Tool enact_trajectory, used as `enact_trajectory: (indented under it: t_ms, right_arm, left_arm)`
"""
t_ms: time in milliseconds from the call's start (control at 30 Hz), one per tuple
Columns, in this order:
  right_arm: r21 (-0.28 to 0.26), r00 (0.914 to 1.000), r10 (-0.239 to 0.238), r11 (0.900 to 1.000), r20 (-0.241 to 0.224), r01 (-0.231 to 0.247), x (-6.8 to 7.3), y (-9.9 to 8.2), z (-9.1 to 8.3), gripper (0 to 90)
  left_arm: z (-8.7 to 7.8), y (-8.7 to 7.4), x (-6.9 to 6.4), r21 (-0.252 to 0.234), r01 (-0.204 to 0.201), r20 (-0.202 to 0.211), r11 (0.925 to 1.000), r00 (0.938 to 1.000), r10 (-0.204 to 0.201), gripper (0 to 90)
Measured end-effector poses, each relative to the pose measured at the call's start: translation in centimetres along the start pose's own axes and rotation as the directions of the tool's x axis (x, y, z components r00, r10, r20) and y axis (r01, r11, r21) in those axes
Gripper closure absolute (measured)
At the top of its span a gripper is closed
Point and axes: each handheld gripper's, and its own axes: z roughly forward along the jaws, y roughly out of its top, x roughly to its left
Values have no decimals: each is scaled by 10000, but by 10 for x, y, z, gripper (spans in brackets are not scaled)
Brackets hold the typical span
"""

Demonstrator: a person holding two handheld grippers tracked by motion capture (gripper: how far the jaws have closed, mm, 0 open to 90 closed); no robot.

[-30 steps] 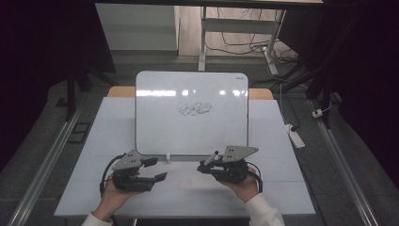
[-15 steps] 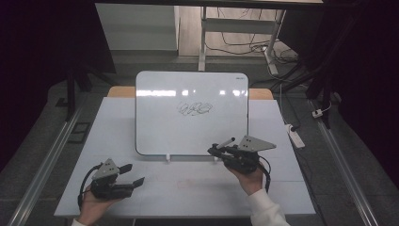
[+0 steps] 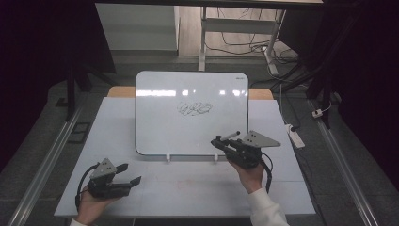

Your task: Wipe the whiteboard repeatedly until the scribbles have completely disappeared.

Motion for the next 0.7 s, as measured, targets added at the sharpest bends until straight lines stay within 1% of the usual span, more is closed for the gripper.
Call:
enact_trajectory:
  t_ms: [33, 67, 100, 133, 167, 200, 233, 333, 500, 600, 700]
  right_arm:
    - [-90, 9998, 29, 10000, 181, -27, -4, 3, 6, 772]
    - [-90, 9998, 29, 10000, 181, -27, -4, 3, 6, 772]
    - [-225, 9993, 144, 9997, 359, -136, -9, 7, 14, 772]
    - [-225, 9993, 144, 9997, 359, -136, -9, 7, 14, 772]
    - [-335, 9981, 350, 9989, 502, -334, -15, 10, 23, 771]
    - [-335, 9981, 350, 9989, 502, -334, -15, 10, 23, 771]
    - [-379, 9976, 411, 9985, 565, -390, -18, 11, 28, 772]
    - [-409, 9962, 390, 9985, 776, -359, -26, 18, 42, 772]
    - [-489, 9916, 595, 9973, 1149, -542, -38, 28, 63, 772]
    - [-405, 9912, 498, 9982, 1229, -451, -39, 35, 76, 771]
    - [-271, 9927, 246, 9994, 1179, -216, -36, 42, 92, 771]
  left_arm:
    - [1, 0, 0, 2, -6, 20, 10000, 10000, 6, 265]
    - [2, 0, 0, 26, -34, 47, 10000, 10000, 34, 265]
    - [3, 0, 0, 65, -67, 49, 10000, 10000, 67, 264]
    - [4, 0, 0, 86, -91, 66, 9999, 9999, 90, 264]
    - [5, 0, 0, 102, -98, 68, 9999, 9999, 97, 265]
    - [5, 0, 0, 110, -117, 72, 9999, 9999, 117, 265]
    - [5, 0, 0, 111, -129, 61, 9999, 9999, 129, 264]
    - [6, -1, 2, 71, -101, 61, 9999, 9999, 100, 265]
    - [7, 0, 6, 27, -27, 124, 10000, 9999, 27, 265]
    - [9, 0, 6, 31, -57, 210, 10000, 9998, 56, 266]
    - [12, 2, 6, 24, -127, 297, 9999, 9995, 126, 265]
